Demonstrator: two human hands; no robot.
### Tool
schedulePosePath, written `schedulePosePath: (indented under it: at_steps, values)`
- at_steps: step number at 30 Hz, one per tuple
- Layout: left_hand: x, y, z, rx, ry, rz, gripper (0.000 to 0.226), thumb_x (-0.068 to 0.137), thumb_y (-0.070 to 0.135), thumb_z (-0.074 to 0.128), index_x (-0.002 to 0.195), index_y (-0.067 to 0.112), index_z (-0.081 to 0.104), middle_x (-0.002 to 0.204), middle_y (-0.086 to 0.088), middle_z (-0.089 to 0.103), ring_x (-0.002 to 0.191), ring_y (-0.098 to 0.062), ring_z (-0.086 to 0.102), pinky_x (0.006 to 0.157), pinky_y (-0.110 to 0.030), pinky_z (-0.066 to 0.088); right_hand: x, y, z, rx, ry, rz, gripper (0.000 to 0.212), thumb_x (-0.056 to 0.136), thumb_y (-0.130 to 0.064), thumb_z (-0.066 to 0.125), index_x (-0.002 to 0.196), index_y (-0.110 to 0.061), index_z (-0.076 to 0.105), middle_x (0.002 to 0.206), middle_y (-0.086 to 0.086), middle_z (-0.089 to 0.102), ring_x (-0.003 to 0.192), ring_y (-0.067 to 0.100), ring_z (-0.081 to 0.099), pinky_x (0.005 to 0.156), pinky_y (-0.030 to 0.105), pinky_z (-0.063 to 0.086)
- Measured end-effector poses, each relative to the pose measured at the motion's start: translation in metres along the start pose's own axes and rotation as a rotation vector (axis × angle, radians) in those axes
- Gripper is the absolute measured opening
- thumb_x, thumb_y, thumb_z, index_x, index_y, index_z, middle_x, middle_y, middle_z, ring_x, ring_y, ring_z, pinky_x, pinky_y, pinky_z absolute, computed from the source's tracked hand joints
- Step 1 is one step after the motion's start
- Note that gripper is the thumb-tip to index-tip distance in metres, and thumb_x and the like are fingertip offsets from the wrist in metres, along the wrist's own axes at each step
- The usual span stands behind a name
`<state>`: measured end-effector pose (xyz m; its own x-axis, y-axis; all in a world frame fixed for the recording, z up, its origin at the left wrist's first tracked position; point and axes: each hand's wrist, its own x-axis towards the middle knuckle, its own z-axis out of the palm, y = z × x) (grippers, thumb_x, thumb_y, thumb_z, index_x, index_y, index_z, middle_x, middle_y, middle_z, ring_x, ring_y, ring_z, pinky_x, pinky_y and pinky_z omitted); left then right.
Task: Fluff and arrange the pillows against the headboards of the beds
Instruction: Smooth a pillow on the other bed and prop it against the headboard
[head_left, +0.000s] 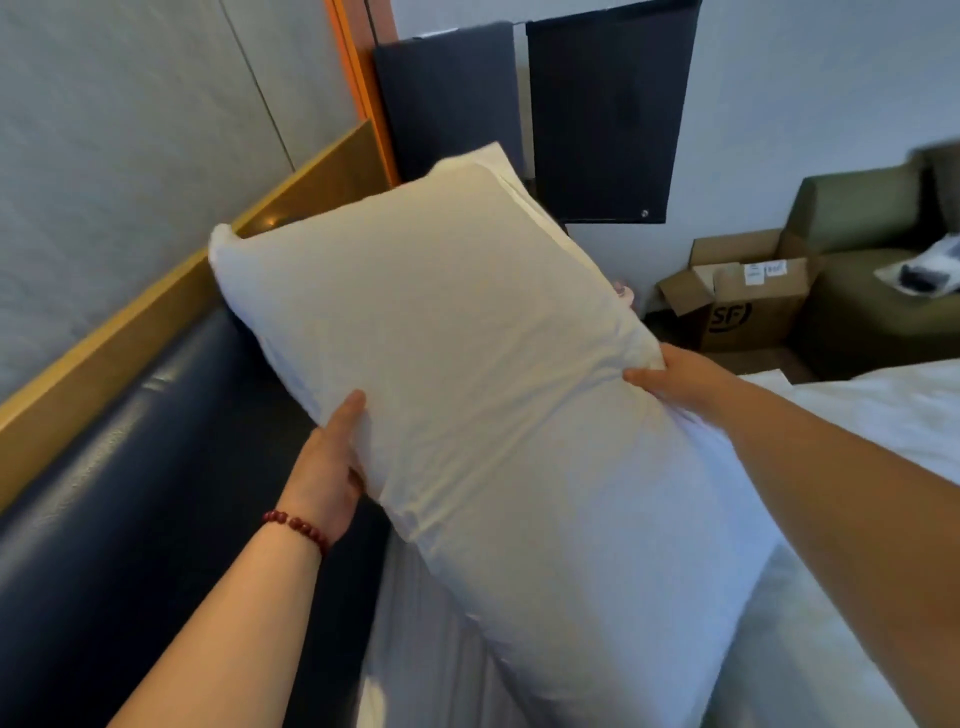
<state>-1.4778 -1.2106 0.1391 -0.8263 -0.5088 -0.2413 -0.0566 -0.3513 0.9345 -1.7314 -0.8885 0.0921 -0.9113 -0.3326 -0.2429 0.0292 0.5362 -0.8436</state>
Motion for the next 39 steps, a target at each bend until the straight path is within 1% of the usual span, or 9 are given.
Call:
schedulePosePath:
  at_steps: [6, 11, 14, 18, 20, 25, 31, 35, 39]
  values:
    - [-0.036, -0.015, -0.036, 0.134, 0.290, 0.132, 0.113, 0.039, 0.071, 0.085, 0.138, 0.031, 0.048, 0.119, 0.009, 0.069, 0.109, -0.017, 0.065, 0.092, -0.043, 0.053, 0.007, -0.009, 0.069, 0.146, -0.052, -0.076, 0.051, 0.095, -0.031, 0.061, 0.143, -0.025, 0.046, 0.141, 0.006, 0.054, 0.116, 0.023, 0.051, 0.090, 0.036, 0.039]
    - [-0.071, -0.051, -0.045, 0.173, 0.427, 0.303, 0.103, 0.034, 0.069, 0.087, 0.126, 0.039, 0.050, 0.115, 0.019, 0.066, 0.105, -0.001, 0.064, 0.086, -0.026, 0.050, -0.033, -0.038, 0.168, 0.272, -0.261, -0.116, 0.053, 0.104, -0.045, 0.035, 0.153, -0.035, 0.021, 0.159, -0.004, 0.021, 0.142, 0.017, 0.024, 0.114, 0.041, 0.024]
    - [-0.072, -0.043, -0.055, 0.236, 0.401, 0.351, 0.097, 0.057, 0.061, 0.080, 0.142, 0.038, 0.039, 0.131, 0.014, 0.059, 0.121, -0.011, 0.056, 0.101, -0.039, 0.046, -0.062, -0.049, 0.217, 0.015, -0.378, -0.290, 0.056, 0.104, -0.043, 0.030, 0.155, -0.032, 0.009, 0.163, -0.007, -0.001, 0.150, 0.020, -0.007, 0.120, 0.048, 0.001]
    - [-0.068, -0.020, -0.063, 0.236, 0.308, 0.340, 0.072, 0.066, 0.060, 0.072, 0.132, 0.040, 0.051, 0.124, 0.017, 0.065, 0.115, -0.007, 0.061, 0.103, -0.041, 0.046, -0.065, -0.045, 0.238, 0.177, -0.367, -0.104, 0.053, 0.104, -0.008, 0.025, 0.155, -0.015, 0.011, 0.163, 0.004, -0.016, 0.148, 0.027, -0.018, 0.119, 0.045, -0.004]
    - [-0.067, -0.009, -0.059, 0.195, 0.334, 0.363, 0.069, 0.065, 0.062, 0.071, 0.128, 0.038, 0.053, 0.120, 0.017, 0.067, 0.111, -0.005, 0.063, 0.101, -0.039, 0.046, -0.072, -0.044, 0.235, 0.234, -0.412, -0.076, 0.056, 0.105, -0.009, 0.026, 0.156, -0.018, 0.004, 0.162, 0.002, -0.018, 0.149, 0.026, -0.017, 0.120, 0.045, -0.003]
    - [-0.069, 0.024, -0.045, 0.138, 0.339, 0.333, 0.058, 0.074, 0.075, 0.050, 0.120, 0.043, 0.060, 0.117, 0.017, 0.069, 0.107, -0.005, 0.065, 0.092, -0.035, 0.048, -0.095, -0.045, 0.213, 0.347, -0.519, -0.043, 0.066, 0.087, -0.080, 0.022, 0.147, -0.055, 0.007, 0.160, -0.022, 0.006, 0.150, 0.012, 0.001, 0.120, 0.047, 0.008]
    - [-0.072, 0.073, -0.060, 0.101, 0.187, 0.157, 0.076, 0.075, 0.088, 0.024, 0.128, 0.042, 0.053, 0.123, 0.008, 0.068, 0.115, -0.018, 0.063, 0.090, -0.046, 0.051, -0.101, -0.024, 0.211, 0.025, -0.492, -0.314, 0.052, 0.107, -0.036, 0.022, 0.153, -0.036, -0.002, 0.163, -0.009, -0.005, 0.150, 0.013, -0.001, 0.121, 0.033, 0.006]
    - [-0.064, 0.099, -0.060, 0.104, 0.170, 0.250, 0.065, 0.083, 0.082, 0.020, 0.103, 0.044, 0.070, 0.106, 0.004, 0.075, 0.099, -0.018, 0.071, 0.086, -0.048, 0.050, -0.108, -0.033, 0.214, 0.172, -0.485, -0.237, 0.074, 0.086, -0.070, 0.014, 0.153, -0.041, 0.009, 0.161, -0.016, 0.010, 0.148, 0.009, 0.009, 0.121, 0.035, 0.010]
    - [-0.063, 0.133, -0.072, 0.427, -0.002, 0.024, 0.093, 0.065, 0.091, 0.045, 0.120, 0.019, 0.069, 0.119, -0.010, 0.070, 0.109, -0.028, 0.067, 0.082, -0.045, 0.053, -0.108, -0.034, 0.220, 0.209, -0.494, -0.220, 0.082, 0.080, -0.074, 0.015, 0.154, -0.039, 0.010, 0.160, -0.017, 0.014, 0.145, 0.004, 0.015, 0.115, 0.026, 0.011]
